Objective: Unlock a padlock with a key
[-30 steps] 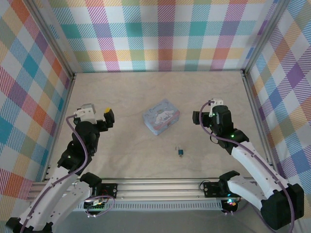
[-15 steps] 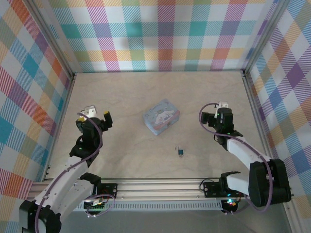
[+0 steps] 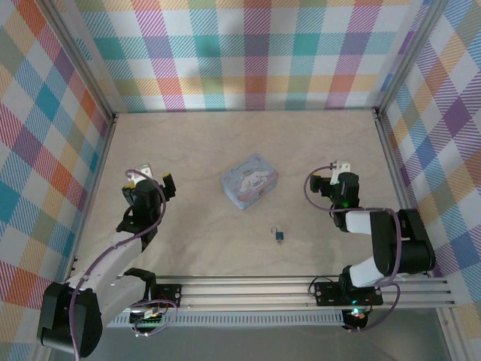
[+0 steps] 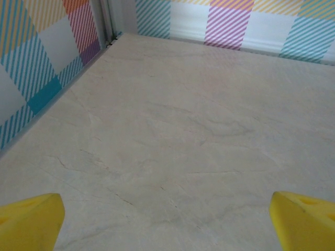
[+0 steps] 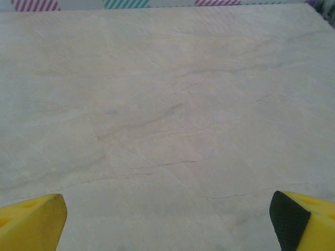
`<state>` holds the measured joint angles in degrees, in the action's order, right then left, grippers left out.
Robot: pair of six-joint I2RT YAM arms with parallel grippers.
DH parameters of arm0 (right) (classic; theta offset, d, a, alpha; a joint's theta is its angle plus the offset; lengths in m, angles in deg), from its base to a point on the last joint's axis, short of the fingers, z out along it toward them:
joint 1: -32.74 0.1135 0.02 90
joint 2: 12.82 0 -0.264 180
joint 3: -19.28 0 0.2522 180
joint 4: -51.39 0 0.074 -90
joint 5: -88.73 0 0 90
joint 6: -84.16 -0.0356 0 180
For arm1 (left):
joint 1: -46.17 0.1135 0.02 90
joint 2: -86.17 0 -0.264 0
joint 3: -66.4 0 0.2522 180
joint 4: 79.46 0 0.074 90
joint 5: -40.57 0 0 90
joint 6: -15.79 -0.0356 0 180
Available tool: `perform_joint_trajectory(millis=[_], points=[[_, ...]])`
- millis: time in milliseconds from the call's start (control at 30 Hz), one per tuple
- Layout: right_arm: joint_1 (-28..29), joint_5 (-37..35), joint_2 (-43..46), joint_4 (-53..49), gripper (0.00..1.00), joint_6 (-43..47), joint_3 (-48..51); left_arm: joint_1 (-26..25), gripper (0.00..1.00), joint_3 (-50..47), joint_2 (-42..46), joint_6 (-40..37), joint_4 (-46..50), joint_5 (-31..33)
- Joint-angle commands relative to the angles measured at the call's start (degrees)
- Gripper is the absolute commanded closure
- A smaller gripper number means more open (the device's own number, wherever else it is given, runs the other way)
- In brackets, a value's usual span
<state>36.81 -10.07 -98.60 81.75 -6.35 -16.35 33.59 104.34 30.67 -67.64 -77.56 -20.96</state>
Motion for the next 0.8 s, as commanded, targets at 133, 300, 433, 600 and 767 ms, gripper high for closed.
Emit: perform_joint_trajectory(millis=[133,300,433,600,767], points=[[-2.04,4.78,-2.35,5.29,0.0,-0.07,-0.89,1.81,0.0,-1.19,-4.1,-1.49,-7.9,-1.66],[-3.47,7.0,-2.18,4.33,0.0,-0.89,-1.24,2.38,0.0,-2.36,-6.55,-2.52,-11.89,-3.04],[-3.52,7.01,-2.2,4.35,0.0,-0.89,-1.16,2.56,0.0,-3.33,-9.62,-4.31,-16.47,-5.63],[-3.49,6.97,-2.2,4.48,0.0,-0.84,-1.14,2.56,0.0,-3.38,-15.29,-6.29,-22.31,-8.56],[-3.46,6.91,-2.2,4.57,0.0,-0.83,-1.07,2.61,0.0,-3.77,-20.59,-7.6,-27.49,-9.83]])
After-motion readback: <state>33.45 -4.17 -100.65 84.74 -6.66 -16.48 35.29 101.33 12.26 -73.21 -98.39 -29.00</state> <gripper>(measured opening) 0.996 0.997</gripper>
